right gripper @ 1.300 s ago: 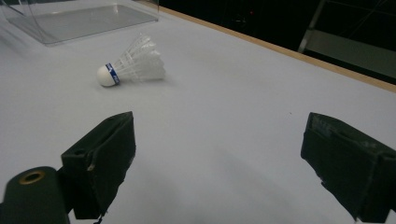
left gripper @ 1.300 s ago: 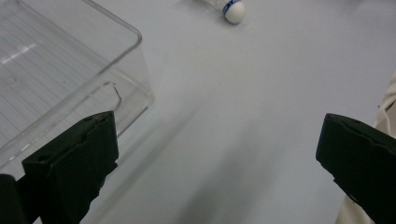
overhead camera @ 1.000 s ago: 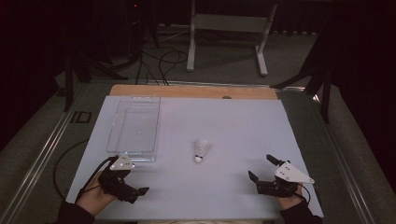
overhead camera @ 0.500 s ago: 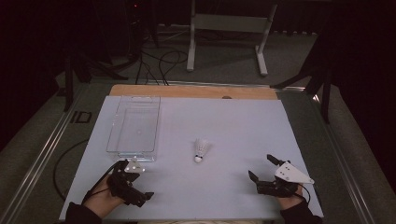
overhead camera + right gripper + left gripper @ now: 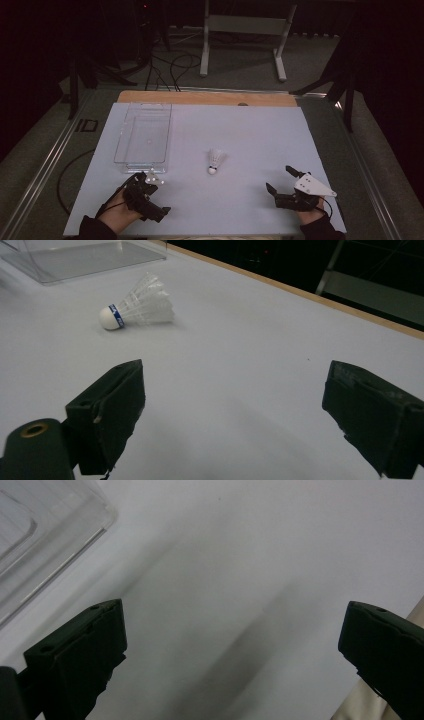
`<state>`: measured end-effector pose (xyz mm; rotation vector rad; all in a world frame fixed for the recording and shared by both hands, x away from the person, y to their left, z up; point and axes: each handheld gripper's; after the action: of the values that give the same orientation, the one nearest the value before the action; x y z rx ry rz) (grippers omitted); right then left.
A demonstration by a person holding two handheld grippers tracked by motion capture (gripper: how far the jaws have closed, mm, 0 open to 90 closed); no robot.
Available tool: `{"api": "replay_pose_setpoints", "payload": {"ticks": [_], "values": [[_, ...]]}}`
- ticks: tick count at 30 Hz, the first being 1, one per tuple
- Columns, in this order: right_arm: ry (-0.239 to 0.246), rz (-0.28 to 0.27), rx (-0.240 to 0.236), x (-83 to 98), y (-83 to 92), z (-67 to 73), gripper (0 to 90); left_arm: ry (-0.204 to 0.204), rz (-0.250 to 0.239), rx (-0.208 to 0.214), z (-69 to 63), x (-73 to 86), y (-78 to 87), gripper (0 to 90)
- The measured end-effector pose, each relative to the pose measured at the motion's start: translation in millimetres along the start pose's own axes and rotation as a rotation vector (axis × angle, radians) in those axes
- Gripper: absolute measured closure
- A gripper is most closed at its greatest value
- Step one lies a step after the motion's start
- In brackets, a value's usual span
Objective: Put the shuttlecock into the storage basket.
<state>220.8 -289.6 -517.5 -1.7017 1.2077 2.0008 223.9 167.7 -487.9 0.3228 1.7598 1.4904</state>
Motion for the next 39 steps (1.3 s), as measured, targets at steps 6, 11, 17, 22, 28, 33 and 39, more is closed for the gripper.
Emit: {"api": "replay_pose_setpoints", "payload": {"ticks": [6,11,17,22,28,33,39], "values": [[-0.001,-0.001,-0.001,0.1,0.6,-0.4,10.2,-0.004,0.009,0.024,-7.2,-7.2,-1.4,0.1],[-0.004,0.002,-0.003,-0.2,0.8,-0.5,10.1,-0.016,-0.002,0.037,-13.8,-15.1,-2.4,0.1],[-0.004,0.006,-0.005,-0.1,0.8,-0.4,10.1,0.007,0.003,-0.001,-20.6,-25.0,-5.1,0.1],[-0.004,0.009,-0.003,0.0,0.7,-0.6,10.1,-0.003,0.021,0.021,-23.4,-31.2,-5.7,0.1],[-0.003,0.009,-0.004,0.1,0.2,-0.4,10.1,-0.017,0.023,0.034,-28.1,-43.1,-5.7,0.1],[-0.004,0.01,-0.006,-0.1,0.7,-0.3,10.1,-0.005,0.021,0.038,-28.6,-52.7,-5.5,0.2],[-0.004,0.009,-0.006,-0.2,1.0,-0.4,10.1,0.001,0.014,0.038,-31.4,-64.1,-5.2,0.2]]}}
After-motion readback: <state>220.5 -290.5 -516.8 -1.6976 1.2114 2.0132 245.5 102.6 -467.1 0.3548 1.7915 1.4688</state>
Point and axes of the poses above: each handheld gripper's, and its own axes: y roughly backward along the jaws, x roughly out of its underside, z roughly to its left, and after that the axes turned 7 degrees about -x, right-handed
